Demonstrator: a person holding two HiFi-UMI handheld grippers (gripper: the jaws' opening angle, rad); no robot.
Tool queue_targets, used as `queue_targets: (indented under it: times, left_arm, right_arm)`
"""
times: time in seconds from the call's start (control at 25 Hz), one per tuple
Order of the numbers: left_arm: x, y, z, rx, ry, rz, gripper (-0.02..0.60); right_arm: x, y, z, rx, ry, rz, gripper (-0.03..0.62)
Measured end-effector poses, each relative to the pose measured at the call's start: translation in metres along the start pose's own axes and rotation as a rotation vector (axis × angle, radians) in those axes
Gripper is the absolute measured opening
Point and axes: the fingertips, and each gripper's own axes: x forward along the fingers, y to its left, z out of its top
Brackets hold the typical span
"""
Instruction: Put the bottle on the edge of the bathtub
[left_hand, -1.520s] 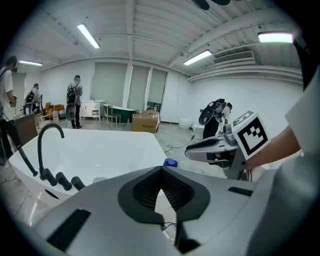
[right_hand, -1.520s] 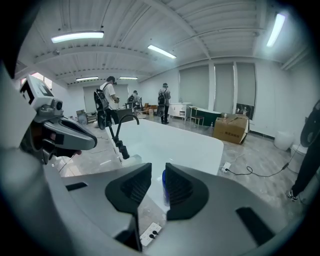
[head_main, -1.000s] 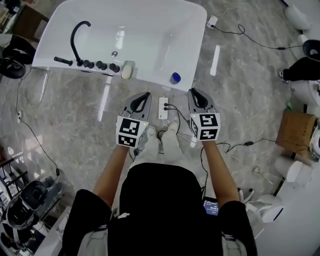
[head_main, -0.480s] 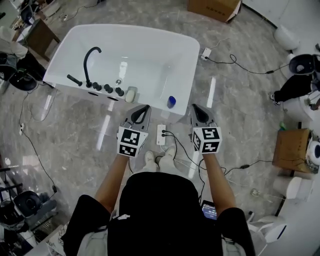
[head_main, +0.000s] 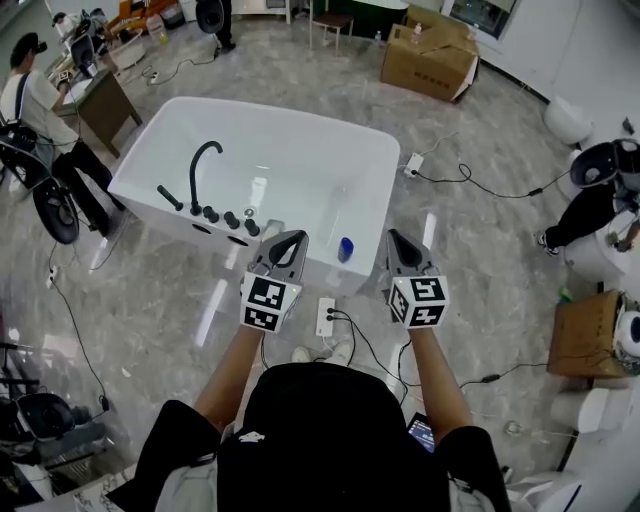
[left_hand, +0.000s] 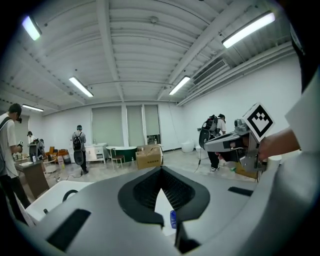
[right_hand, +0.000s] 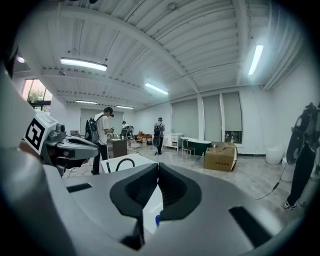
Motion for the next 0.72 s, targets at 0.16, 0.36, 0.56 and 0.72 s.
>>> queue_targets:
  times: [0.16, 0.36, 0.56, 0.72]
  left_arm:
    - [-0.004, 0.007, 0.028, 0.027, -0.051, 0.017, 0.011]
    - [-0.011, 0.011, 0.052, 0.037, -0.086, 0.02, 0.011]
    - [-0.018, 0.008, 0.066, 0.037, -0.12, 0.032, 0.011]
    - [-0.015, 0.004, 0.074, 0.033, -0.143, 0.037, 0.011]
  right_arm:
    - [-0.004, -0.004, 0.028, -0.006, -0.052, -0.002, 0.025]
    - [-0.011, -0.007, 0.053, -0.009, -0.102, -0.016, 0.025]
    - [-0.022, -0.004, 0.066, -0.022, -0.132, -0.013, 0.025]
    - [-0.025, -0.004, 0.065, -0.026, -0.14, -0.012, 0.025]
